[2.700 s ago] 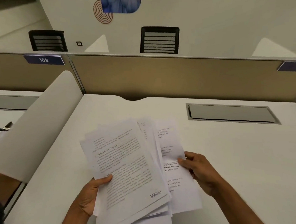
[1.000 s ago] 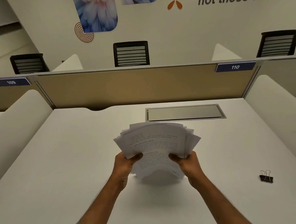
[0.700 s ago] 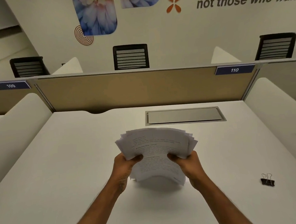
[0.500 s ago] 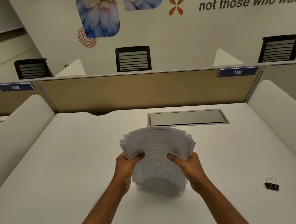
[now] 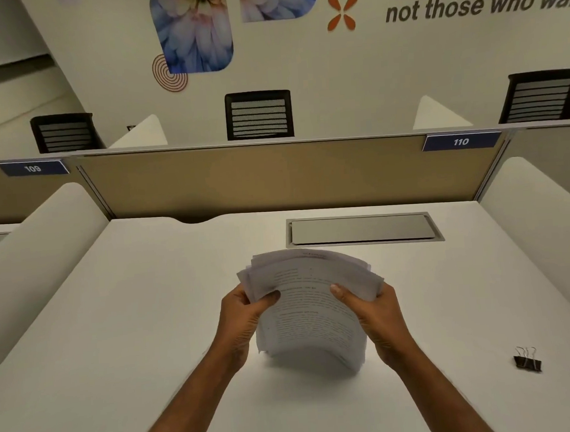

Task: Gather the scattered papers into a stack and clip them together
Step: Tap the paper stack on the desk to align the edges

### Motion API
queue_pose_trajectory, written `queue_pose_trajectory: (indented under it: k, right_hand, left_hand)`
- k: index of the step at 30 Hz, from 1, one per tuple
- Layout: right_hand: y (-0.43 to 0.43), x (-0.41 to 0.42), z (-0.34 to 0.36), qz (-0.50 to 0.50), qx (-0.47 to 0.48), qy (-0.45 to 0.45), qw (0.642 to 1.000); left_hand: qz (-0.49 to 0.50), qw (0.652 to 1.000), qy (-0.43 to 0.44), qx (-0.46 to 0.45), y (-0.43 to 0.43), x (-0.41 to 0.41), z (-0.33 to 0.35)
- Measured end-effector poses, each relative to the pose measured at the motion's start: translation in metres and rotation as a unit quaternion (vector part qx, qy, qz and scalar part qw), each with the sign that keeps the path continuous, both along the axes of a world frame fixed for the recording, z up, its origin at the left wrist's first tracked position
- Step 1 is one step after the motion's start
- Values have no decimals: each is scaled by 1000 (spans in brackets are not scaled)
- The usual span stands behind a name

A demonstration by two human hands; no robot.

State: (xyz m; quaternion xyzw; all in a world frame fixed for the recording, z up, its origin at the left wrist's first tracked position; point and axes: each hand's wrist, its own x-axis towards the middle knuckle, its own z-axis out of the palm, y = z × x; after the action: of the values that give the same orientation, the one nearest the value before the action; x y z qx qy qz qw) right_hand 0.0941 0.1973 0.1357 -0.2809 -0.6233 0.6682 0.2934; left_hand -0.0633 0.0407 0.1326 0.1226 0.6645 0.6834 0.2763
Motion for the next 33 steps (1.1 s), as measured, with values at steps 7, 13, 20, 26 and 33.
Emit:
queue_pose_trajectory:
  k: [7, 13, 20, 26, 33]
  right_hand:
    - [-2, -3, 8, 18, 21, 4, 1000]
    - [10, 3, 3, -11, 12, 5, 1000]
    - [0, 13, -29, -15, -23, -57, 998]
    - [-4, 15, -40, -5, -54, -39, 998]
    - [0, 17, -69, -8, -17, -169, 985]
  left_hand:
    - [-20, 1000, 9, 9, 8, 4, 3]
    - [-24, 1000, 9, -3, 7, -4, 8]
    - [-46, 999, -15, -22, 2, 12, -8]
    - [-30, 999, -16, -15, 1, 19, -19]
    - [-41, 997, 10, -71, 3, 14, -25]
